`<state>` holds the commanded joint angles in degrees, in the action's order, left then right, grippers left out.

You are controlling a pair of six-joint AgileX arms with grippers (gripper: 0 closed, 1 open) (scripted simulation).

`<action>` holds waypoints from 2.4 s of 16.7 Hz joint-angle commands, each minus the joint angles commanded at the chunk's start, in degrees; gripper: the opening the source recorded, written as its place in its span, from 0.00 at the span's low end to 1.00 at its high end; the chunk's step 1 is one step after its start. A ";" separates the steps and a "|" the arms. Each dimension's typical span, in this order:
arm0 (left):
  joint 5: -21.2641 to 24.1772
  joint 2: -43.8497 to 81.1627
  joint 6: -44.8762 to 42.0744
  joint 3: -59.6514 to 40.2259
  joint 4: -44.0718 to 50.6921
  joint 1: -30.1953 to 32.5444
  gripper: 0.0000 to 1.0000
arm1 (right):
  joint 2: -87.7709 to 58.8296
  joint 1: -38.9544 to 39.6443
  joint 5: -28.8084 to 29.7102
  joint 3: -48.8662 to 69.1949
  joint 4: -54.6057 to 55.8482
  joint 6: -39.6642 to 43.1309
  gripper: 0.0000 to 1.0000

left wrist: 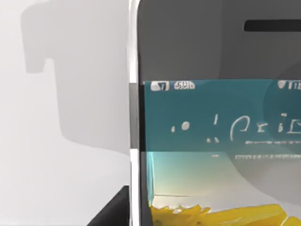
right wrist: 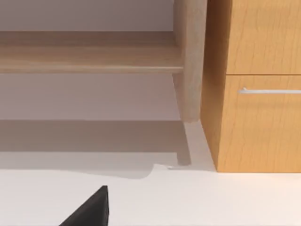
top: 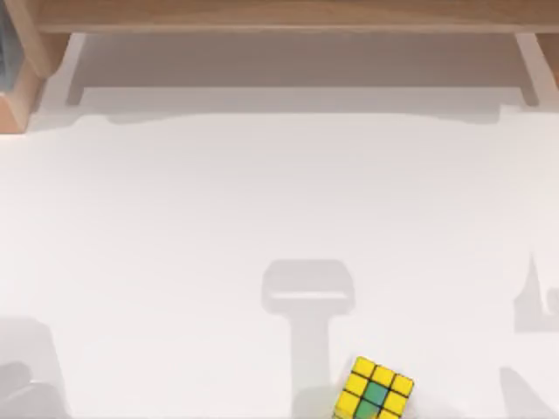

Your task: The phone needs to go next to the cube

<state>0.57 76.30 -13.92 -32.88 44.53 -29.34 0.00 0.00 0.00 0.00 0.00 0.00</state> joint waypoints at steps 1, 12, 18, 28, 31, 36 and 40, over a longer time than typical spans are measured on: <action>0.04 -0.49 0.51 -0.55 -0.02 0.45 0.00 | 0.00 0.00 0.00 0.00 0.00 0.00 1.00; -0.28 1.33 29.58 -18.71 2.84 30.51 0.00 | 0.00 0.00 0.00 0.00 0.00 0.00 1.00; -0.34 6.50 47.88 -25.35 6.97 53.48 0.00 | 0.00 0.00 0.00 0.00 0.00 0.00 1.00; -1.79 14.04 63.36 -28.41 12.41 78.43 0.00 | 0.00 0.00 0.00 0.00 0.00 0.00 1.00; -2.30 15.18 64.37 -28.14 13.19 80.96 0.00 | 0.00 0.00 0.00 0.00 0.00 0.00 1.00; -2.39 15.33 64.48 -28.08 13.31 81.31 0.00 | 0.00 0.00 0.00 0.00 0.00 0.00 1.00; -2.31 15.47 64.42 -28.09 12.94 81.02 0.00 | 0.00 0.00 0.00 0.00 0.00 0.00 1.00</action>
<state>-1.75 91.77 50.50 -60.97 57.48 51.68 0.00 0.00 0.00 0.00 0.00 0.00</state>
